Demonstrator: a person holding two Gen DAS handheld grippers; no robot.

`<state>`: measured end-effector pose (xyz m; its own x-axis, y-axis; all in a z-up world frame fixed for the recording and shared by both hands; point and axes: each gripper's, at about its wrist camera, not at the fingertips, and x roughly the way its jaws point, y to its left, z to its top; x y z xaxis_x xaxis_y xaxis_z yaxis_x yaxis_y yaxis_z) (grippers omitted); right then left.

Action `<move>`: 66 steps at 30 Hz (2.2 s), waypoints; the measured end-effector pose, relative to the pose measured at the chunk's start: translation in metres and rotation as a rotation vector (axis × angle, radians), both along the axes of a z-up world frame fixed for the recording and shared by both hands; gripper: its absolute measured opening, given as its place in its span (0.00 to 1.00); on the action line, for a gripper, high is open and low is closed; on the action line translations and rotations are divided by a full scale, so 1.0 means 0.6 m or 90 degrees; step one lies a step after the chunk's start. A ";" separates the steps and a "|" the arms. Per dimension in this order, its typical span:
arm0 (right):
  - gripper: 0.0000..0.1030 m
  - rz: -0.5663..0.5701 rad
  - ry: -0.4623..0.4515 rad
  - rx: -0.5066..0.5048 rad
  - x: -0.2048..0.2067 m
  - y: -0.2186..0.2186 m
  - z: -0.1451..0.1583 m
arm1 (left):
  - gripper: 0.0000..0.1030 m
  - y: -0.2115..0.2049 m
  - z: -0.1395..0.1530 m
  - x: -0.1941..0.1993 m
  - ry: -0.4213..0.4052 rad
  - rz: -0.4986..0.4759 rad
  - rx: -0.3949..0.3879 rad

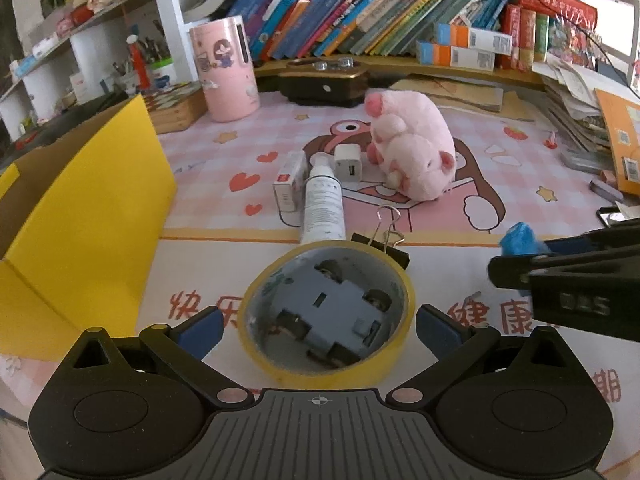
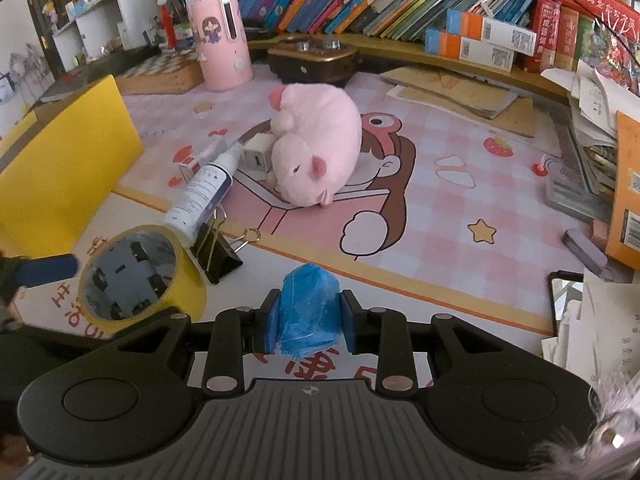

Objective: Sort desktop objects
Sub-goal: 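Grasp the yellow tape roll rim with the left gripper and lift it, then carry the tape roll and blue bag over the yellow box with both grippers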

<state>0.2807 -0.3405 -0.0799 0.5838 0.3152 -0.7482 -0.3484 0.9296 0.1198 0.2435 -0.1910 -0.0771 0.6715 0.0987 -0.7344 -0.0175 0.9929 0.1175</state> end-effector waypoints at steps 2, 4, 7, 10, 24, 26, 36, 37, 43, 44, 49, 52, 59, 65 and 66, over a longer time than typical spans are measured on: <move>0.27 0.001 -0.004 0.001 -0.004 -0.003 0.005 | 0.99 0.001 -0.005 0.007 0.004 0.009 0.001; 0.27 0.002 -0.009 -0.001 -0.009 -0.006 0.009 | 0.94 0.002 -0.010 0.013 0.012 0.015 -0.008; 0.27 -0.003 -0.012 -0.002 -0.014 -0.011 0.012 | 0.90 0.003 -0.011 0.014 0.015 0.018 -0.022; 0.27 -0.011 -0.014 -0.002 -0.018 -0.017 0.016 | 0.90 0.006 -0.003 0.008 0.004 0.015 -0.040; 0.27 -0.005 -0.041 0.015 -0.068 -0.006 0.049 | 0.90 0.037 0.128 -0.088 -0.162 0.016 -0.091; 0.27 -0.001 -0.044 0.014 -0.077 0.001 0.052 | 0.90 0.043 0.134 -0.106 -0.170 0.014 -0.095; 0.27 0.018 -0.055 0.004 -0.130 0.044 0.064 | 0.90 0.086 0.125 -0.181 -0.163 0.017 -0.110; 0.27 0.019 -0.056 0.003 -0.136 0.050 0.065 | 0.90 0.092 0.124 -0.187 -0.161 0.019 -0.113; 0.27 0.024 -0.057 0.004 -0.176 0.094 0.071 | 0.90 0.136 0.118 -0.227 -0.144 0.024 -0.134; 0.27 0.025 -0.056 0.004 -0.184 0.103 0.071 | 0.90 0.145 0.117 -0.235 -0.141 0.025 -0.137; 0.27 0.026 -0.050 0.005 -0.223 0.148 0.075 | 0.90 0.194 0.118 -0.274 -0.136 0.032 -0.147; 0.27 0.028 -0.051 0.005 -0.251 0.177 0.077 | 0.90 0.220 0.119 -0.294 -0.131 0.033 -0.148; 0.27 0.019 -0.044 0.009 -0.305 0.232 0.074 | 0.90 0.275 0.119 -0.340 -0.126 0.025 -0.150; 0.27 0.010 -0.029 0.015 -0.345 0.274 0.064 | 0.90 0.317 0.112 -0.377 -0.116 0.017 -0.150; 0.27 0.009 -0.026 0.016 -0.351 0.281 0.061 | 0.90 0.324 0.111 -0.382 -0.115 0.016 -0.150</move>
<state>0.0702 -0.1717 -0.0431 0.6096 0.3418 -0.7153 -0.3664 0.9216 0.1282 0.0144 0.0032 -0.0107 0.7930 -0.0426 -0.6077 -0.0416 0.9914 -0.1238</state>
